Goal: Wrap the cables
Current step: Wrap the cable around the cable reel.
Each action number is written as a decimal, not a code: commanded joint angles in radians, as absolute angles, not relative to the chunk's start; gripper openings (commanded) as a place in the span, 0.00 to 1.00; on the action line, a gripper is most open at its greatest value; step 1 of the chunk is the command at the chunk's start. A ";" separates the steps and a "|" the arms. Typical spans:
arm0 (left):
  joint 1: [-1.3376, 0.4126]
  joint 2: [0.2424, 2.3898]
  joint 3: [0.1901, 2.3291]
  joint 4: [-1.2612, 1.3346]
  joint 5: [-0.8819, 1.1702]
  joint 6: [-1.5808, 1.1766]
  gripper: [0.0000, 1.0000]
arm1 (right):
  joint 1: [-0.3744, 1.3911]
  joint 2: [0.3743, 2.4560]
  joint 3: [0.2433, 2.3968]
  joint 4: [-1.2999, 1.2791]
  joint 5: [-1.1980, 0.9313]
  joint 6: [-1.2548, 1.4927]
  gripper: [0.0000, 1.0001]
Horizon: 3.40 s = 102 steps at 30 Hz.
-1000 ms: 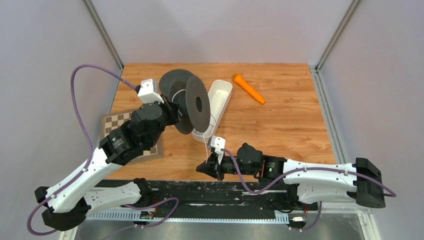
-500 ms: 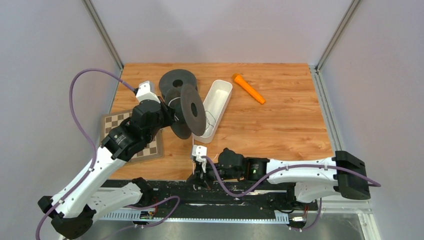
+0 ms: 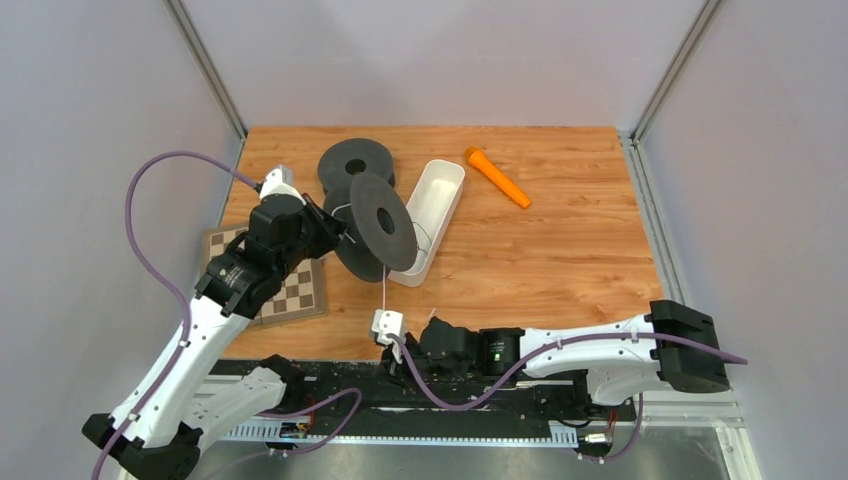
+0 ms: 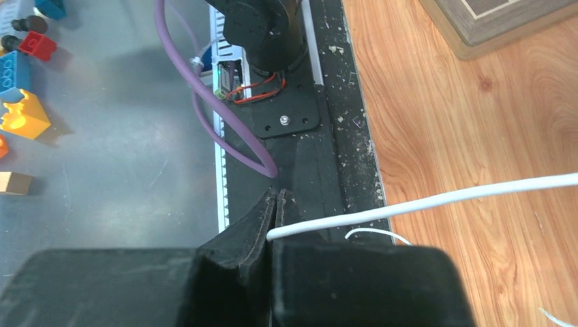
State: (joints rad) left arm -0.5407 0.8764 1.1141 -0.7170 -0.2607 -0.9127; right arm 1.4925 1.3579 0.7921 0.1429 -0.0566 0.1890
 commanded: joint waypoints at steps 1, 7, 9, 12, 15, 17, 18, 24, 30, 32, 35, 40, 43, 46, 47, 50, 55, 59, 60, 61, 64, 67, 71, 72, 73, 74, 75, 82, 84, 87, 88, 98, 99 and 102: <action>-0.459 0.868 1.111 -0.569 -0.160 -0.994 0.00 | 1.519 1.325 0.789 0.108 -0.022 0.197 0.00; -0.457 0.869 1.069 -0.453 -0.103 -0.792 0.00 | 1.517 1.255 0.858 0.055 -0.015 0.154 0.00; -0.467 0.869 1.034 -0.408 -0.097 -0.666 0.00 | 1.498 1.234 0.896 0.048 -0.023 0.116 0.00; -0.514 0.855 0.976 -0.370 -0.169 -0.476 0.00 | 1.439 1.231 1.000 -0.027 -0.079 0.092 0.00; -0.550 0.833 0.935 -0.321 -0.198 -0.363 0.00 | 1.387 1.238 1.087 -0.085 -0.146 0.067 0.00; -0.567 0.812 0.908 -0.286 -0.179 -0.295 0.00 | 1.334 1.247 1.124 -0.091 -0.230 0.068 0.00; -0.576 0.794 0.886 -0.271 -0.145 -0.245 0.00 | 1.307 1.251 1.139 -0.092 -0.265 0.072 0.00; -0.589 0.716 0.814 -0.211 0.080 -0.056 0.00 | 1.159 1.264 1.217 -0.118 -0.411 0.087 0.00; -0.589 0.714 0.837 -0.373 0.266 0.124 0.00 | 1.084 1.274 1.242 -0.124 -0.474 0.088 0.00; -0.589 0.710 0.850 -0.427 0.310 0.188 0.00 | 1.071 1.279 1.243 -0.124 -0.481 0.093 0.00; -0.589 0.693 0.855 -0.473 0.340 0.275 0.00 | 1.052 1.276 1.245 -0.125 -0.480 0.097 0.00; -0.589 0.666 0.857 -0.495 0.360 0.332 0.00 | 1.013 1.245 1.211 -0.135 -0.480 0.092 0.00; -0.590 0.654 0.868 -0.512 0.401 0.338 0.00 | 0.963 1.203 1.164 -0.155 -0.488 0.090 0.00; -0.589 0.639 0.875 -0.521 0.443 0.332 0.00 | 0.922 1.158 1.120 -0.167 -0.523 0.099 0.04; -0.589 0.630 0.887 -0.532 0.455 0.331 0.00 | 0.917 1.146 1.111 -0.176 -0.533 0.096 0.04; -0.589 0.623 0.929 -0.581 0.524 0.328 0.00 | 0.916 1.112 1.086 -0.195 -0.540 0.077 0.03; -0.589 0.610 1.005 -0.627 0.595 0.297 0.00 | 0.890 1.069 1.038 -0.231 -0.515 0.042 0.00; -0.589 0.584 1.034 -0.579 0.588 0.194 0.00 | 0.887 1.032 0.981 -0.236 -0.507 0.038 0.00; -0.590 0.584 1.048 -0.573 0.594 0.153 0.00 | 0.888 1.017 0.964 -0.235 -0.496 0.040 0.00; -0.589 0.584 1.055 -0.563 0.600 0.135 0.00 | 0.888 1.005 0.947 -0.233 -0.480 0.041 0.02; -0.589 0.595 1.074 -0.534 0.607 0.031 0.00 | 0.886 0.965 0.913 -0.231 -0.458 0.032 0.04; -0.589 0.600 1.082 -0.495 0.596 -0.088 0.00 | 0.885 0.938 0.906 -0.225 -0.469 0.039 0.04; -0.590 0.595 1.068 -0.384 0.577 -0.254 0.00 | 0.886 0.899 0.846 -0.131 -0.501 0.087 0.12; -0.589 0.592 1.061 -0.348 0.569 -0.276 0.00 | 0.887 0.888 0.823 -0.099 -0.515 0.096 0.14; -0.589 0.580 1.047 -0.293 0.544 -0.361 0.00 | 0.887 0.859 0.771 -0.029 -0.531 0.119 0.16; -0.589 0.569 1.036 -0.260 0.525 -0.378 0.00 | 0.886 0.847 0.748 0.007 -0.532 0.132 0.17; -0.589 0.564 1.030 -0.245 0.507 -0.413 0.00 | 0.887 0.836 0.724 0.049 -0.532 0.145 0.17; -0.589 0.529 0.985 -0.165 0.392 -0.518 0.00 | 0.897 0.819 0.581 0.337 -0.544 0.251 0.28; -0.589 0.525 0.968 -0.149 0.367 -0.554 0.00 | 0.908 0.831 0.553 0.397 -0.537 0.268 0.30; -0.589 0.523 0.949 -0.137 0.336 -0.602 0.00 | 0.926 0.852 0.518 0.464 -0.507 0.267 0.30; -0.589 0.524 0.948 -0.137 0.330 -0.609 0.00 | 0.929 0.860 0.503 0.487 -0.498 0.265 0.29; -0.589 0.524 0.921 -0.109 0.212 -0.701 0.00 | 0.945 0.932 0.402 0.645 -0.431 0.275 0.33; -0.589 0.524 0.917 -0.093 0.212 -0.710 0.00 | 0.948 0.946 0.398 0.668 -0.430 0.279 0.34; -0.589 0.525 0.911 -0.076 0.213 -0.740 0.00 | 0.955 0.983 0.393 0.725 -0.410 0.274 0.39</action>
